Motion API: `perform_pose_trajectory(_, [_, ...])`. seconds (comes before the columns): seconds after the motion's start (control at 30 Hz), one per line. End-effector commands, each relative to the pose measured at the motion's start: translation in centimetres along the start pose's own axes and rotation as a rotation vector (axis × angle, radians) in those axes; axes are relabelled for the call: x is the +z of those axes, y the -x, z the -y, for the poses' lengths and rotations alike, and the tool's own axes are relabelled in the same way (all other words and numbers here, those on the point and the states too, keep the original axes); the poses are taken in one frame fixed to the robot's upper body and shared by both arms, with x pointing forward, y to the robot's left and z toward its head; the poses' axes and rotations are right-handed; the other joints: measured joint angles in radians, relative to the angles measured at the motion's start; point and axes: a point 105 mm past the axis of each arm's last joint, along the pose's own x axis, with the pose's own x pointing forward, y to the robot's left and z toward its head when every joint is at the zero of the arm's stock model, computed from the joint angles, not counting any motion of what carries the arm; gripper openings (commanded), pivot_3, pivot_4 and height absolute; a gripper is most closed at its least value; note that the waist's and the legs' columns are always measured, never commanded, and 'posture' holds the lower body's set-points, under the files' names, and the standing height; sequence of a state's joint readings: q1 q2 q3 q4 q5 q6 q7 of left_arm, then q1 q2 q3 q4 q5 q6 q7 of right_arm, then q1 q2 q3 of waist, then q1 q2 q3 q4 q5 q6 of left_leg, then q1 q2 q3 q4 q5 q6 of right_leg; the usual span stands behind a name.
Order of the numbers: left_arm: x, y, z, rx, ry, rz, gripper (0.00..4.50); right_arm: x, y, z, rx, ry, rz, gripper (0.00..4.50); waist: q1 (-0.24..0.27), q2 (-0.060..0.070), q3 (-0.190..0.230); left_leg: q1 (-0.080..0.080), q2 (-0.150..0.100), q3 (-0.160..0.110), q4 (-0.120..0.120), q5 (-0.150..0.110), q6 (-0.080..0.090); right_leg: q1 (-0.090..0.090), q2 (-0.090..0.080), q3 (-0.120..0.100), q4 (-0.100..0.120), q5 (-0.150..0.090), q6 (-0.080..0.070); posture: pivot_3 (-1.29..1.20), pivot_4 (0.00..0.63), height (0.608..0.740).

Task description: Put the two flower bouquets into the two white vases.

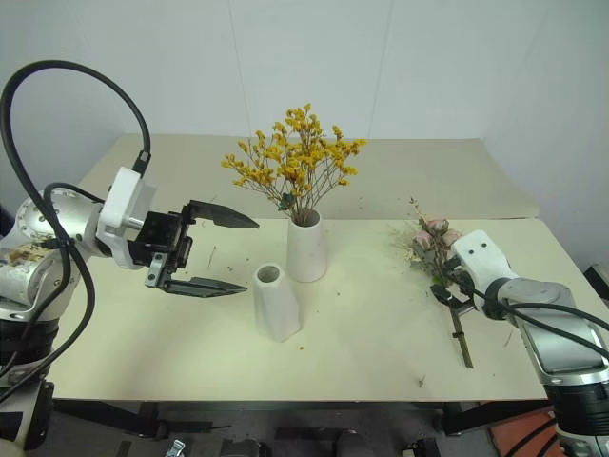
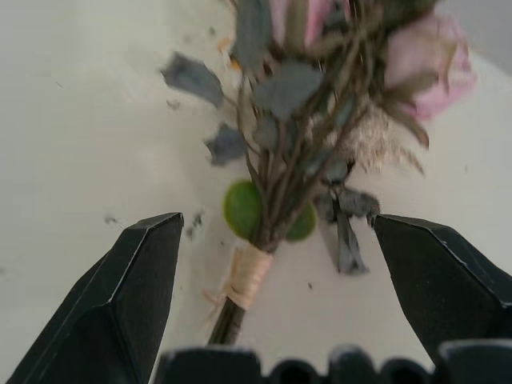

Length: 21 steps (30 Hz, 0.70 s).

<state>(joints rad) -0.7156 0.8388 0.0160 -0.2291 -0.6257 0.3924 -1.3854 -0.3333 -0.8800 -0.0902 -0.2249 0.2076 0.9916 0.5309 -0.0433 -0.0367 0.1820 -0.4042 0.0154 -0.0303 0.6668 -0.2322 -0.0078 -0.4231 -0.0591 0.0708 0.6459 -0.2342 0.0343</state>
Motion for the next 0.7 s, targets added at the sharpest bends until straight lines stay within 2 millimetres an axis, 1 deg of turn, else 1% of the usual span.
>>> perform_pose_trajectory(0.03, [0.9, 0.5, -0.1, 0.020, -0.051, -0.025, 4.50, 0.5, 0.4, 0.8, -0.042, 0.001, -0.005, 4.47, -0.001, 0.000, 0.000, 0.000, 0.000, 0.000, 0.000, 0.000, 0.000, 0.000, 0.000, 0.000, 0.000, 0.000, 0.000, 0.00, 0.150, 0.740])
perform_pose_trajectory(0.17, [0.9, 1.0, -0.1, 0.042, -0.045, -0.050, 4.50, -0.1, 0.1, 0.8, -0.025, -0.014, -0.044, 4.47, -0.001, 0.000, 0.000, 0.000, 0.000, 0.000, 0.000, 0.000, 0.000, 0.000, 0.000, 0.000, 0.000, 0.000, 0.000, 0.00, 0.150, 0.740])
perform_pose_trajectory(0.37, [0.7, 1.0, 0.0, 0.056, -0.042, -0.055, 4.50, -0.3, -0.2, 0.1, 0.021, -0.051, -0.067, 4.47, -0.001, 0.000, 0.000, 0.000, 0.000, 0.000, 0.000, 0.000, 0.000, 0.000, 0.000, 0.000, 0.000, 0.000, 0.000, 0.00, 0.150, 0.740])
perform_pose_trajectory(0.47, [0.5, 0.9, -0.1, 0.069, -0.039, -0.067, 4.50, -0.3, -0.5, 0.1, 0.027, -0.064, -0.076, 3.93, -0.001, 0.000, 0.000, 0.000, 0.000, 0.000, 0.000, 0.000, 0.000, 0.000, 0.000, 0.000, 0.000, 0.000, 0.000, 0.00, 0.150, 0.740])
perform_pose_trajectory(0.5, [0.4, 1.0, -0.2, 0.071, -0.039, -0.067, 4.50, -0.3, -0.6, 0.0, 0.034, -0.068, -0.075, 3.54, 0.000, 0.000, 0.000, 0.000, 0.000, 0.000, 0.000, 0.000, 0.000, 0.000, 0.000, 0.000, 0.000, 0.000, 0.000, 0.00, 0.150, 0.740])
perform_pose_trajectory(0.57, [0.5, 1.1, -0.2, 0.072, -0.040, -0.067, 4.50, -0.2, -0.7, 0.0, 0.045, -0.075, -0.084, 2.94, 0.000, 0.000, 0.000, 0.000, 0.000, 0.000, 0.000, 0.000, 0.000, 0.000, 0.000, 0.000, 0.000, 0.000, 0.000, 0.00, 0.150, 0.740])
perform_pose_trajectory(0.63, [0.4, 1.2, -0.3, 0.074, -0.042, -0.072, 4.50, -0.3, -0.9, -0.2, 0.058, -0.072, -0.100, 2.16, -0.001, 0.000, 0.000, 0.000, 0.000, 0.000, 0.000, 0.000, 0.000, 0.000, 0.000, 0.000, 0.000, 0.000, 0.000, 0.00, 0.150, 0.740])
perform_pose_trajectory(0.7, [0.4, 1.2, -0.3, 0.074, -0.043, -0.077, 4.50, -0.4, -1.1, -0.3, 0.063, -0.066, -0.115, 1.49, -0.001, 0.000, 0.000, 0.000, 0.000, 0.000, 0.000, 0.000, 0.000, 0.000, 0.000, 0.000, 0.000, 0.000, 0.000, 0.00, 0.150, 0.740])
